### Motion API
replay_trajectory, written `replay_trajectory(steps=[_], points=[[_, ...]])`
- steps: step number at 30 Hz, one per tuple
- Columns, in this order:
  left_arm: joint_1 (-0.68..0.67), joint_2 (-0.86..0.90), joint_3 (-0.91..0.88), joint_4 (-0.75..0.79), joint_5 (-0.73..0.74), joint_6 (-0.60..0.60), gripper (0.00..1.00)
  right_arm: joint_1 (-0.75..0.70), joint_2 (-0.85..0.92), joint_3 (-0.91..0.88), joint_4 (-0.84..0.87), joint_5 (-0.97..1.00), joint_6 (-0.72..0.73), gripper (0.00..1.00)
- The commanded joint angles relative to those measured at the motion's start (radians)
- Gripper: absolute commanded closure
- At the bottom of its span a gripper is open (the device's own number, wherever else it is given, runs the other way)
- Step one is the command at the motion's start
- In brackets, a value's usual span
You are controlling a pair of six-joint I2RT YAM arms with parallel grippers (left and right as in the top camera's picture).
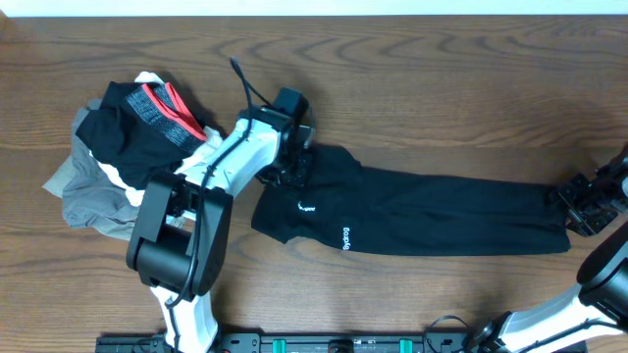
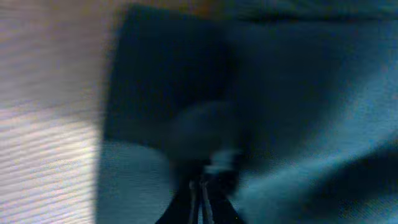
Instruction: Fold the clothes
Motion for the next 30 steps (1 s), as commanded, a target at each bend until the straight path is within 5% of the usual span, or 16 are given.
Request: replay_trajectory(steps=[1,5,12,21,30], points=[[0.027,-0.001,0.002,0.008,-0.041,-0.035,0.85,0.005,0.010,0.001,0.009,0.002,-0.158,0.32],[0.028,-0.002,0.003,0.018,-0.031,-0.035,0.62,0.005,0.014,0.001,-0.004,0.002,-0.221,0.31],[0.028,-0.002,0.034,0.024,0.036,-0.035,0.48,0.006,0.045,0.001,-0.097,0.068,-0.253,0.35],[0.028,-0.085,0.104,0.008,0.053,-0.035,0.41,0.005,0.050,0.004,-0.095,0.065,-0.245,0.99],[0.029,-0.331,0.111,-0.028,0.031,0.000,0.31,0.006,0.019,0.257,-0.289,0.061,-0.187,0.99]])
